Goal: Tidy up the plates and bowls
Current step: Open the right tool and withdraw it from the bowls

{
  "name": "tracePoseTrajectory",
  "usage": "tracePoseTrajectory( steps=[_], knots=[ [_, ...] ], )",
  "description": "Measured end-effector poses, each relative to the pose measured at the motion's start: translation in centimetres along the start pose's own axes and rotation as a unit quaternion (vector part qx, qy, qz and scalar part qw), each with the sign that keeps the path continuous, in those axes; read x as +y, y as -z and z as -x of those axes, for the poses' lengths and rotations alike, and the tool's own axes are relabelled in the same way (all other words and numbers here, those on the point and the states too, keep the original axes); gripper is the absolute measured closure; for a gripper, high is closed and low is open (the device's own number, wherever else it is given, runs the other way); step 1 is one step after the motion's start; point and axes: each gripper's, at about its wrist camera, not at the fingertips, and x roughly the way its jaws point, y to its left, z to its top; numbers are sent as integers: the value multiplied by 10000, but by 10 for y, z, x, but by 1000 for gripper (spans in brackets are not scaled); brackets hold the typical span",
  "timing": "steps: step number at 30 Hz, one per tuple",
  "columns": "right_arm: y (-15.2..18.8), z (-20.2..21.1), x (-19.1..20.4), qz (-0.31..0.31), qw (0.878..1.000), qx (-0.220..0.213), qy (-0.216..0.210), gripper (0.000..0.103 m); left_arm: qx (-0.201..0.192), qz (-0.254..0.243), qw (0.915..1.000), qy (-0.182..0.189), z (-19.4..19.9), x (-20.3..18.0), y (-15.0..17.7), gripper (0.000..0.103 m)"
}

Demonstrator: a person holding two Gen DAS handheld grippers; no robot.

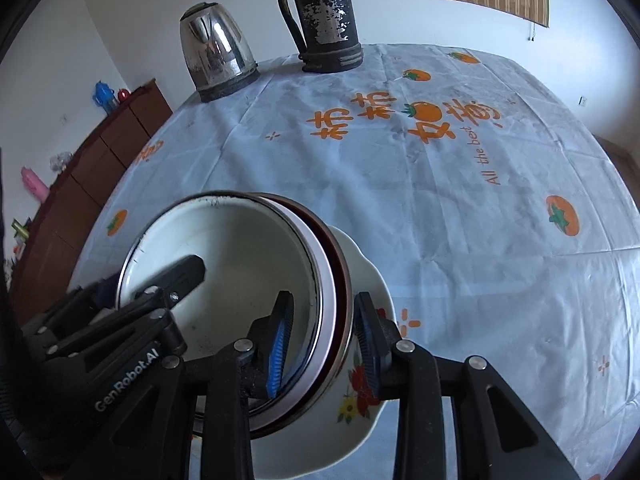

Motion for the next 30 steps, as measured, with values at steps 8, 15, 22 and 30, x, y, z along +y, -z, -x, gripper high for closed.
tracePoseTrajectory(
  steps=[8,15,22,30],
  knots=[
    [6,25,-9,-312,9977,-478,-365,55,-355,4,9992,-173,18,4,-1,35],
    [21,53,-10,-292,9964,-734,-306,39,-570,56,9983,-108,42,10,10,16],
    [47,78,-7,-201,9942,-1049,-144,38,-738,59,9972,-64,68,13,34,9],
    [80,103,1,-29,9896,-1434,-77,38,-862,194,9961,74,86,19,60,9]
  ],
)
